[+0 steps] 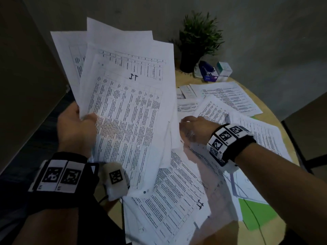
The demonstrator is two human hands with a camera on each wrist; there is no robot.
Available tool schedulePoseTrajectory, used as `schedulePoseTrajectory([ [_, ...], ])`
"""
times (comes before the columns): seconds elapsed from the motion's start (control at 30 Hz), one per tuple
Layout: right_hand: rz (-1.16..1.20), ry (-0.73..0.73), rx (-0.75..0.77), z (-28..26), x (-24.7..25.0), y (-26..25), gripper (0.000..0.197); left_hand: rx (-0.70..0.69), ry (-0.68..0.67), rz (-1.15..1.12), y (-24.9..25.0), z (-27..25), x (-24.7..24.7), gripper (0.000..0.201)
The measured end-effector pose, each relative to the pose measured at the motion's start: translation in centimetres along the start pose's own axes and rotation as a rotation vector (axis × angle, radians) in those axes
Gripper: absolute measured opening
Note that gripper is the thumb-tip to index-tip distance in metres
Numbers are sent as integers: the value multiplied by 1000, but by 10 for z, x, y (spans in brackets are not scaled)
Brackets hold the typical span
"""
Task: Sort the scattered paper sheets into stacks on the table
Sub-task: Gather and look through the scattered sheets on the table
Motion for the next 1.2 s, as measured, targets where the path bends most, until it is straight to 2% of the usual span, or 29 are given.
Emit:
schedulePoseTrajectory([
  [0.07, -109, -43, -9, 3, 3, -3, 58, 10, -5, -22, 0, 1, -2, 32],
  [0.17, -116, -45, -57, 14, 7, 2, 55, 30, -6, -57, -3, 3, -5, 31],
  [0.27, -180, -17, -67, 16, 10, 3, 40, 28, 3, -57, -5, 5, -4, 30],
  [0.37, -171, 53, 11, 13, 16, 3, 25, 19, 19, -55, -7, 6, -1, 31],
  [0.43, -69, 160, 50, 9, 33, 5, 22, 25, 29, -85, -7, 7, 1, 32],
  [0.6, 238, 538, 26, -24, 108, 17, 6, -8, 24, -170, 1, 4, -4, 37],
  [0.73, 334, 795, 146, -50, 157, -10, 7, -69, 37, -181, 13, -1, -8, 35],
  [0.8, 449, 871, 214, -55, 173, -26, 8, -91, 24, -217, 19, -4, -10, 35],
  [0.9, 617, 897, 253, -47, 180, -42, 23, -117, -31, -285, 28, -8, -17, 33],
  [0.97, 722, 923, 212, -34, 176, -40, 29, -155, -93, -313, 37, -14, -22, 28],
  [1.03, 806, 898, 144, -21, 164, -35, 26, -176, -146, -341, 43, -19, -26, 24],
  [1.13, 923, 799, 76, -3, 137, -29, 29, -132, -161, -418, 37, -13, -28, 24],
  [1.2, 972, 831, 60, 1, 129, -26, 34, -85, -178, -504, 31, -8, -28, 28],
])
Point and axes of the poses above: each hand's wrist, its own z-axis towards the middle knuckle, its own x-axis out of the back of the hand, y = z × x, the point moved 7 cm from there along z, towards the middle knuckle, and after that the axes turned 13 degrees about z, right-handed, at the moved point
